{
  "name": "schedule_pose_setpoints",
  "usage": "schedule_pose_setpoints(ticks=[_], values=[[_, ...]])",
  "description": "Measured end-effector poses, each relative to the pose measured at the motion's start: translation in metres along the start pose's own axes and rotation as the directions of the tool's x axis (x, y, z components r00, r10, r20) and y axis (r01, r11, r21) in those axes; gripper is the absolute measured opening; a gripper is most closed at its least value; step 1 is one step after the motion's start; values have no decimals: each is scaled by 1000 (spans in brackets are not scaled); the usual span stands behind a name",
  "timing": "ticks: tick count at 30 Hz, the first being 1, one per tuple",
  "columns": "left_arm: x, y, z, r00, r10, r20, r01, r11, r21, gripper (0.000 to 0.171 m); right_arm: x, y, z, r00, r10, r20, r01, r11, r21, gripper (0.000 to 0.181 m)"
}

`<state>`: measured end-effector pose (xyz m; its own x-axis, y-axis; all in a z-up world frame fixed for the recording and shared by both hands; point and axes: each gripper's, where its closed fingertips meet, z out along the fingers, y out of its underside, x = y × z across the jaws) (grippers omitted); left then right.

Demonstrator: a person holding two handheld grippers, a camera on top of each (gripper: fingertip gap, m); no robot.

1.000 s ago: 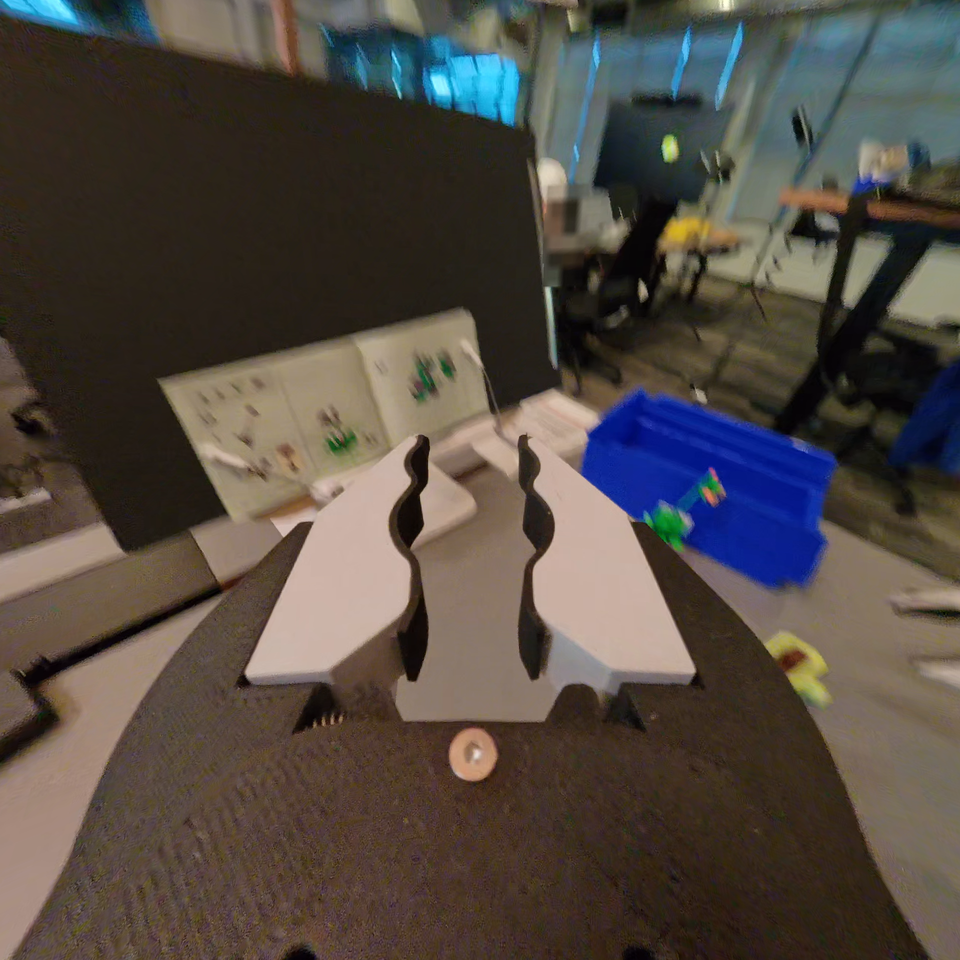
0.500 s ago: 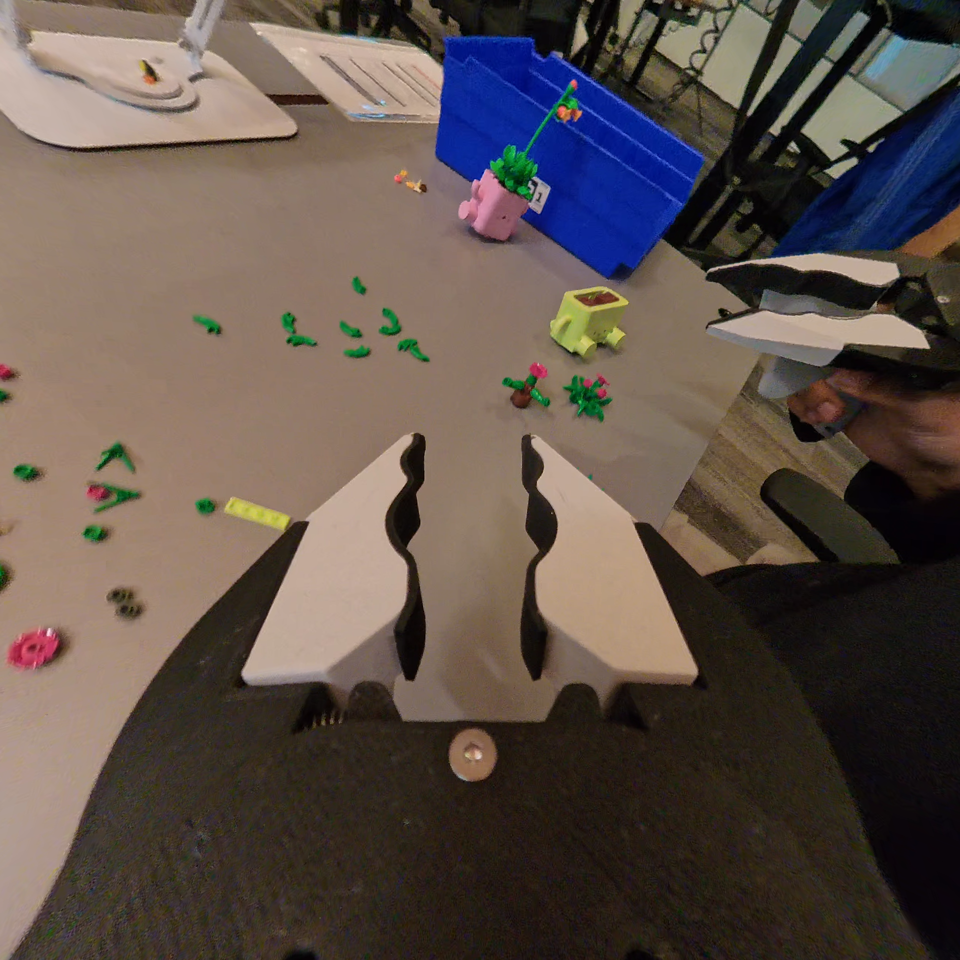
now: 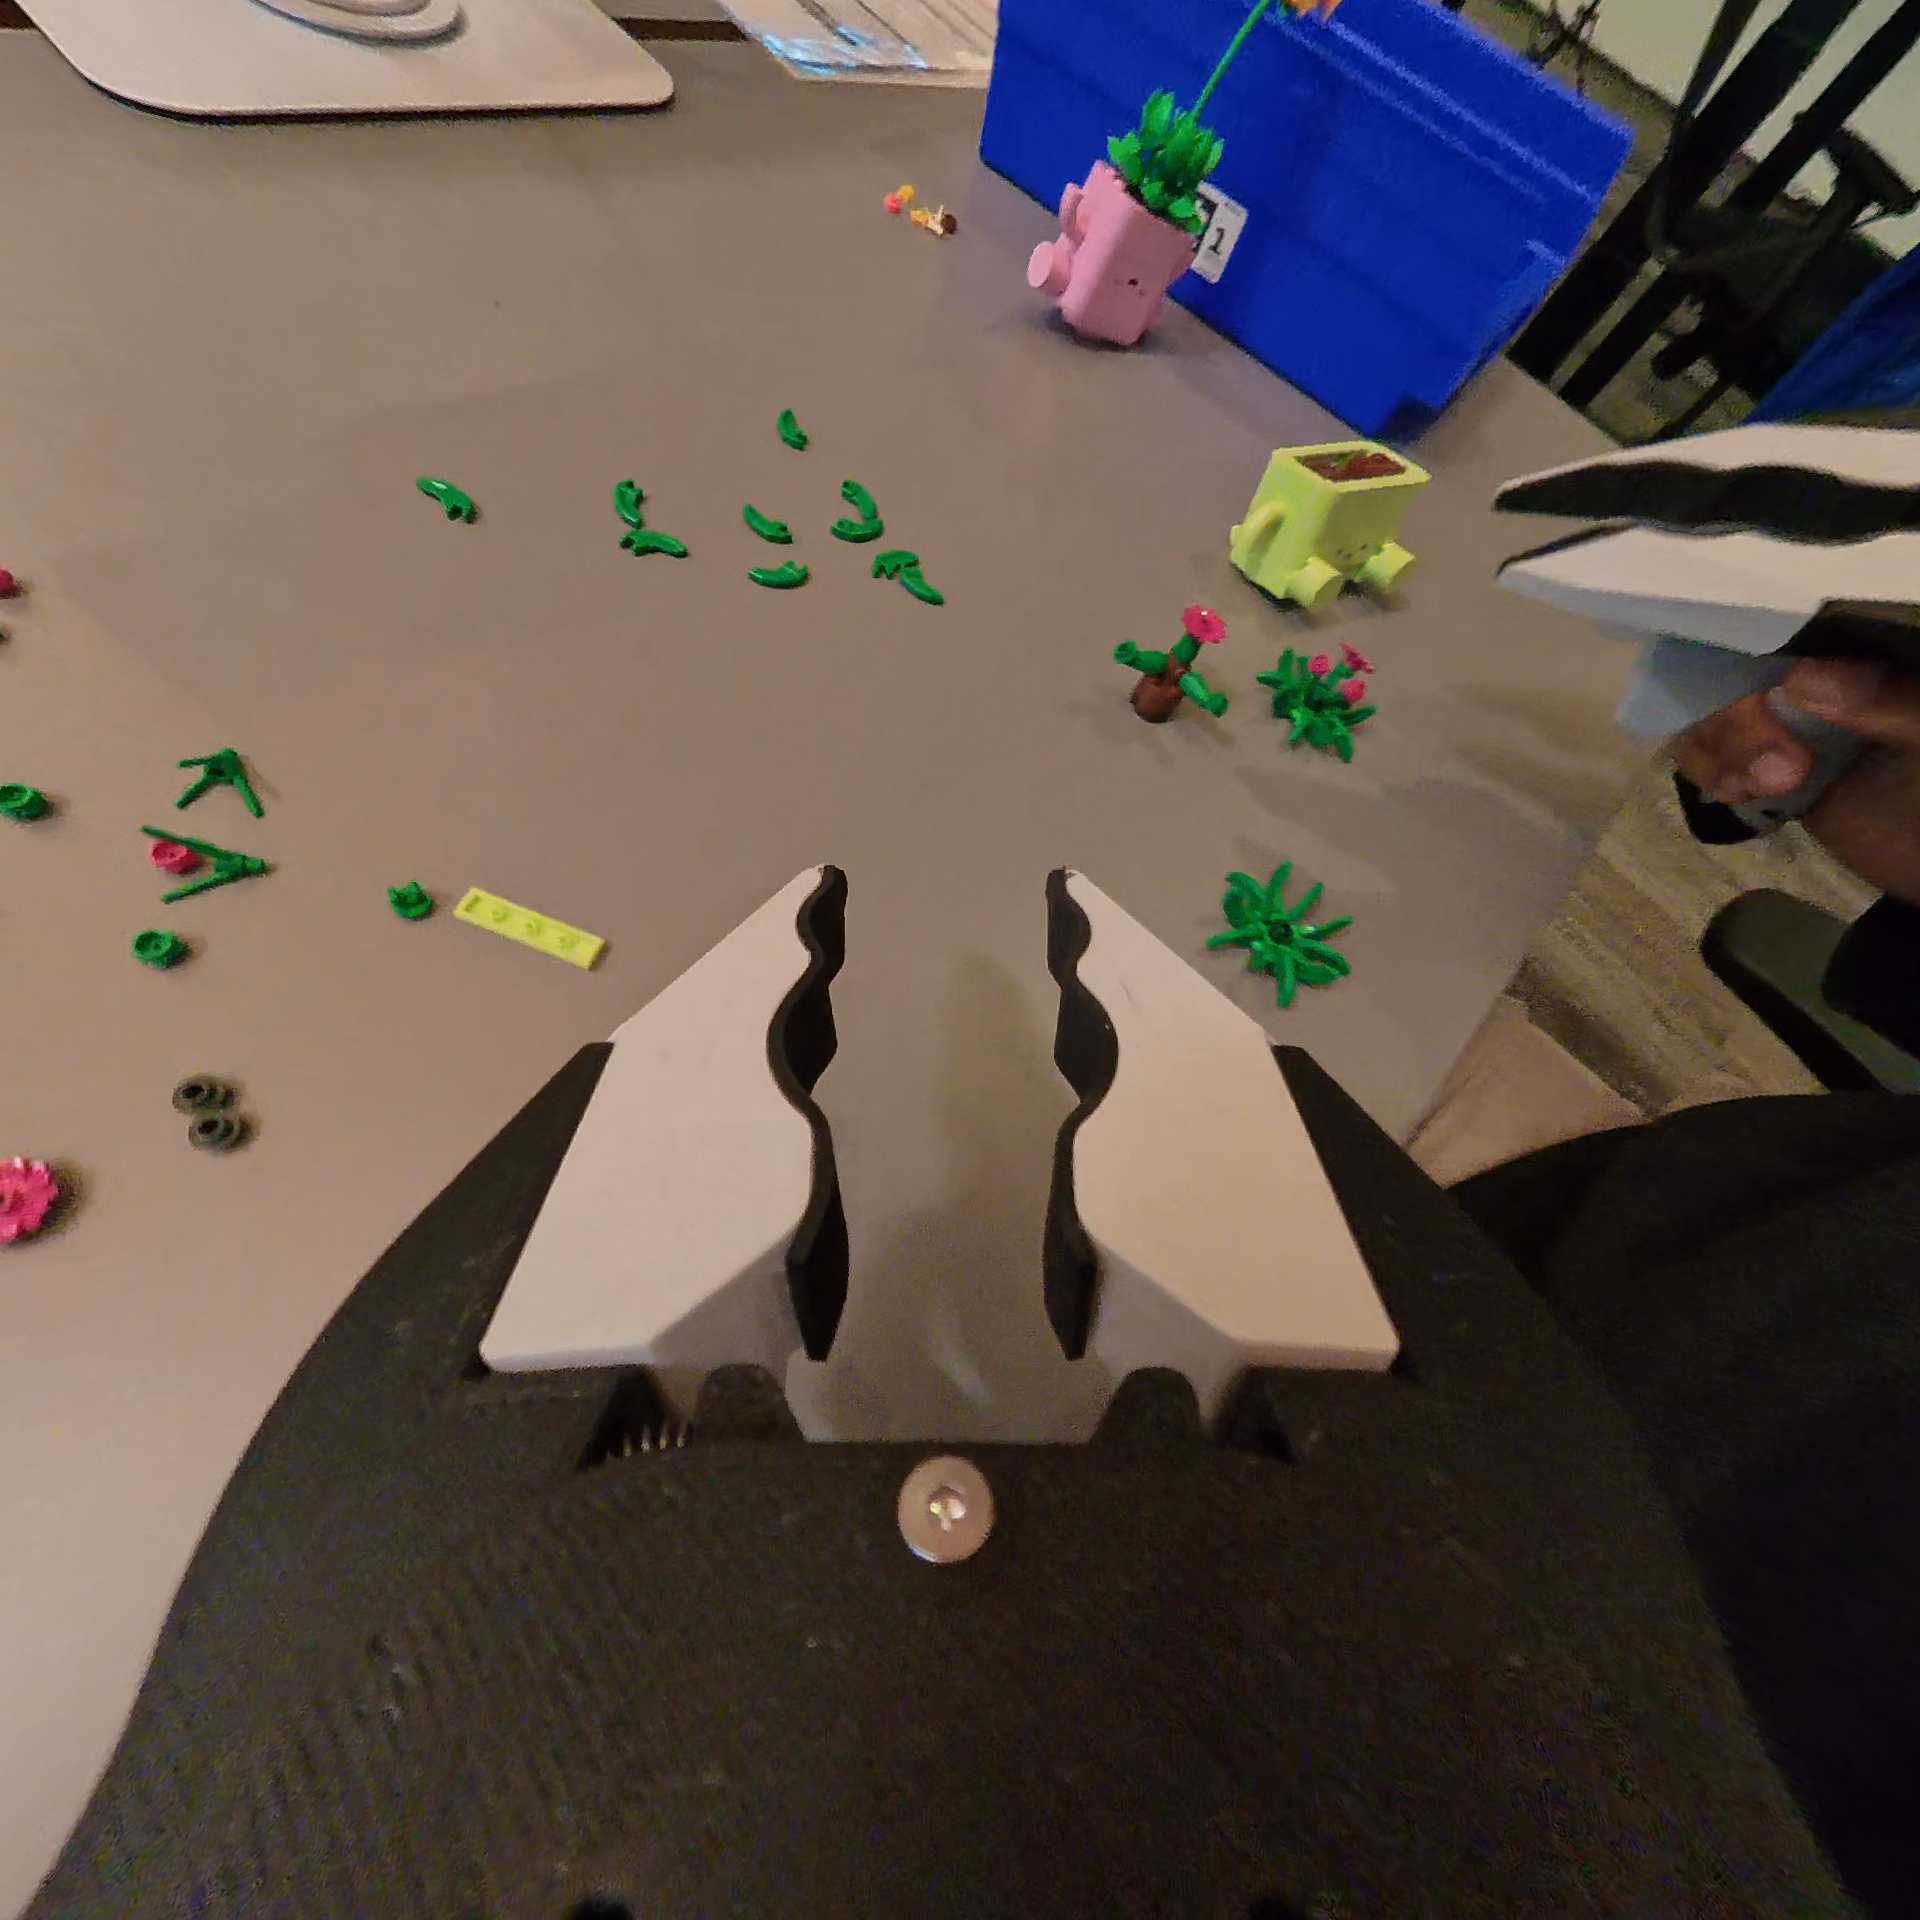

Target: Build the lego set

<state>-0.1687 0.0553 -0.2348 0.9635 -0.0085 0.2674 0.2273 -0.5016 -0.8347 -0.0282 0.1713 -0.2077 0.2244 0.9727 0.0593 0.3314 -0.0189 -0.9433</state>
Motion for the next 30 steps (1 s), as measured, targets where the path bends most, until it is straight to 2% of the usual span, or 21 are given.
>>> schedule_pose_setpoints(ticks=[5,8,11,17,20,23,26,30], values=[[-13,-21,30,997,78,8,-78,997,-27,38,28,-39,-1,991,63,115,-85,977,198,18],[-22,-43,42,993,109,34,-109,994,-11,38,42,-45,1,983,105,150,-131,975,178,24],[-19,-56,44,991,129,26,-129,992,12,38,39,-50,-2,976,134,170,-168,964,205,24],[-15,-24,29,977,200,79,-193,978,-82,35,8,-14,7,988,36,153,-46,997,63,28],[-20,-4,18,971,203,126,-190,976,-106,34,-24,-6,10,969,25,246,-35,999,36,28],[-32,12,8,974,151,172,-131,984,-118,34,-52,5,14,935,21,355,-20,1000,-8,30],[-40,16,-1,981,88,174,-71,992,-100,34,-75,23,17,891,28,454,19,995,-98,40],[-49,16,-2,984,65,164,-49,994,-99,33,-86,46,21,880,-1,474,98,979,-180,43]])
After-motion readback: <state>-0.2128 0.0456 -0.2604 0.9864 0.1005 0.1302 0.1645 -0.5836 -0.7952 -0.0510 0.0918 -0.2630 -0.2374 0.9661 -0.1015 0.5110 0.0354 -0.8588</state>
